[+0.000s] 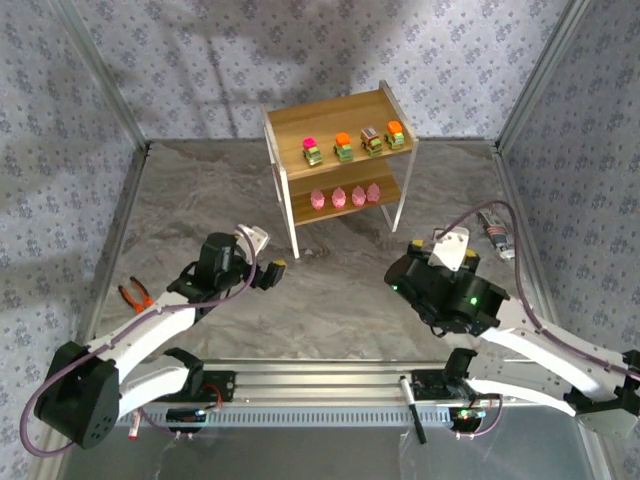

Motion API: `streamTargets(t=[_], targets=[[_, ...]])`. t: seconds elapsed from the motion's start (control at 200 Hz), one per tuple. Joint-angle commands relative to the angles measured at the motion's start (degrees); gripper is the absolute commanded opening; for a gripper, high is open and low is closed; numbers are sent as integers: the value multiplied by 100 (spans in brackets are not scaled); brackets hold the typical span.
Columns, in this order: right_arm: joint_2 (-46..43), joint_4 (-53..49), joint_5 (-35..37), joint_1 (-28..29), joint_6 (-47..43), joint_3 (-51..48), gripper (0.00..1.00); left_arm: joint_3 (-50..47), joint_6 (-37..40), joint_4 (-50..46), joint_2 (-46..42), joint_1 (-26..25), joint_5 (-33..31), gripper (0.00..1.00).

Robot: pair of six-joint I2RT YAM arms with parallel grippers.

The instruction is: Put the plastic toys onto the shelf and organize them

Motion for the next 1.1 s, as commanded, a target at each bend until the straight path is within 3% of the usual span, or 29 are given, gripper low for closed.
streamTargets(t=[0.0,0.26,0.52,0.874,1.094], targets=[[-291,-204,57,-415,-288,-165,88,218,-46,-154,-134,120,79,100],[-507,97,-534,-1808,-868,-478,90,223,8,-200,-163,379,46,99],[-215,1325,-1588,-3471,-1879,-1050,92,192,32,-118,-137,750,-10,100],[255,3108,-2009,-4551,-2995,-1576,93,149,39,116,2,1894,461,100],[663,4207,-2291,-4653,-3724,-1797,93,92,86,389,285,2473,641,100]])
